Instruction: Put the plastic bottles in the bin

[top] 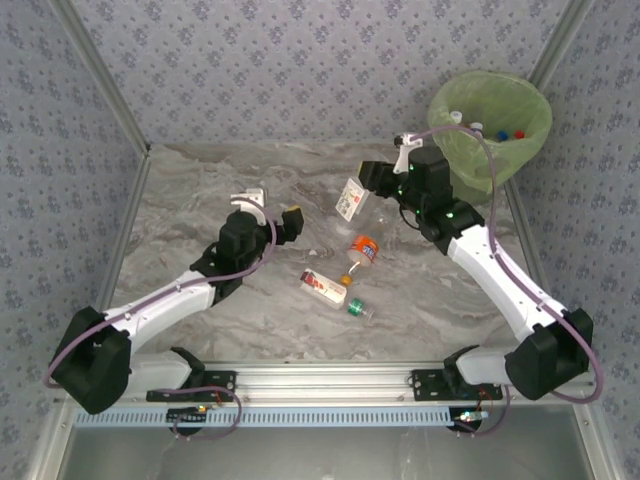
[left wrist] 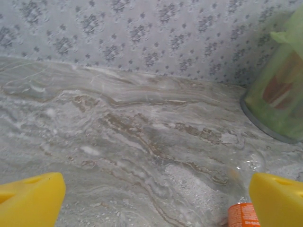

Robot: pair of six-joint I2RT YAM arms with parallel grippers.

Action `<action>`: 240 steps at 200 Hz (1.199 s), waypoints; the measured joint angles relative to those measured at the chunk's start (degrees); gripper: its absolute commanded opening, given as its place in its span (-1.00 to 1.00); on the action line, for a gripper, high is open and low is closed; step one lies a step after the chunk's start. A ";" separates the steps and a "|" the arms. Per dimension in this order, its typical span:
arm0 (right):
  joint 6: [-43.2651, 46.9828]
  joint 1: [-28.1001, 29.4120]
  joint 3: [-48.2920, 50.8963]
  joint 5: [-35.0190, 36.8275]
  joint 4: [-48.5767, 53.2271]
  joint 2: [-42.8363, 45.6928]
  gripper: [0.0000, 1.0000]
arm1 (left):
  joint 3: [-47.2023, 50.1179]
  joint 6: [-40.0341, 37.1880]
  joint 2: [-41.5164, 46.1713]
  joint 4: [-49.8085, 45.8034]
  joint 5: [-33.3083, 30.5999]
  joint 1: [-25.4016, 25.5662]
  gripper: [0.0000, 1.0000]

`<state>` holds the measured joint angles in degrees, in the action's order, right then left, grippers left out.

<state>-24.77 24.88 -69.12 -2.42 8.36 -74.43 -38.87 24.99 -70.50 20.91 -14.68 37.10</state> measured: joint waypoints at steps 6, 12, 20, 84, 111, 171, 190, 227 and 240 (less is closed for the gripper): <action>0.24 -0.44 0.07 0.33 0.15 0.42 -1.00 | 0.07 0.55 0.00 -0.42 -0.39 -0.11 0.98; 0.39 -0.83 0.11 0.57 0.22 0.79 -1.00 | 0.07 1.01 0.00 -0.85 -0.66 -0.28 0.98; 0.66 -1.44 0.15 0.87 0.24 1.31 -1.00 | 0.04 1.57 0.00 -1.49 -1.07 -0.44 0.99; 3.26 -8.24 0.20 1.62 0.28 5.33 -1.00 | 0.02 5.57 0.00 -4.66 -2.60 -2.01 0.98; 4.79 -10.62 -0.79 1.57 0.48 5.55 -1.00 | 0.02 6.19 0.00 -4.63 -2.89 -2.14 0.98; 9.75 -15.06 -6.34 1.84 -0.83 5.55 -1.00 | 0.04 5.92 0.00 -4.42 -3.91 -2.23 0.98; 11.39 -17.46 -7.45 1.79 -2.12 5.22 -1.00 | 0.15 5.18 0.04 -3.98 -2.75 -2.23 0.98; 13.07 -24.17 -13.79 1.38 -2.47 0.76 -1.00 | 1.25 4.15 2.12 -3.85 -2.51 -2.23 0.98; 13.31 -26.10 -15.21 1.62 -2.99 -0.55 -1.00 | 1.64 3.74 3.52 -3.82 -2.56 -2.25 0.98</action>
<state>-11.46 -1.21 -84.33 -0.80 5.37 -74.98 -37.23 28.73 -66.98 17.08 -17.23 34.85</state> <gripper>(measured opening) 0.506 0.993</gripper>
